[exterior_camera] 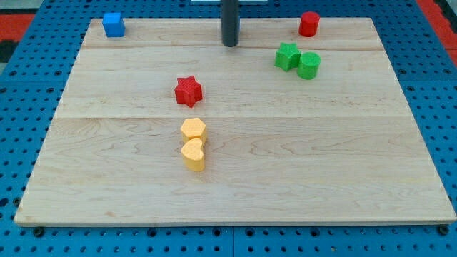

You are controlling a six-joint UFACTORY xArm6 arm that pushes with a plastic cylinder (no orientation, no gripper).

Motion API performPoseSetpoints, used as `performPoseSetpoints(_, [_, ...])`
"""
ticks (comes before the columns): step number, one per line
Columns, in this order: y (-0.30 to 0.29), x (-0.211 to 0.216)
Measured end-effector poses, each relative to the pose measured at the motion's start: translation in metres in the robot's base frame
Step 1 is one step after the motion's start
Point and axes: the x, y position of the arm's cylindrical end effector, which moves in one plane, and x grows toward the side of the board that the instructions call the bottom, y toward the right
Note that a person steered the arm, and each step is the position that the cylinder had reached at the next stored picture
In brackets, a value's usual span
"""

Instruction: Move green star to the top right of the green circle

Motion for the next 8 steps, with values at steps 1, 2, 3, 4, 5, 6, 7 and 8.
performPoseSetpoints(1, [0.026, -0.005])
performPoseSetpoints(2, [0.036, -0.022])
performPoseSetpoints(3, [0.043, -0.031])
performPoseSetpoints(4, [0.040, -0.034])
performPoseSetpoints(5, [0.040, -0.034])
performPoseSetpoints(6, [0.040, -0.034])
performPoseSetpoints(7, [0.041, -0.026])
performPoseSetpoints(8, [0.041, -0.017])
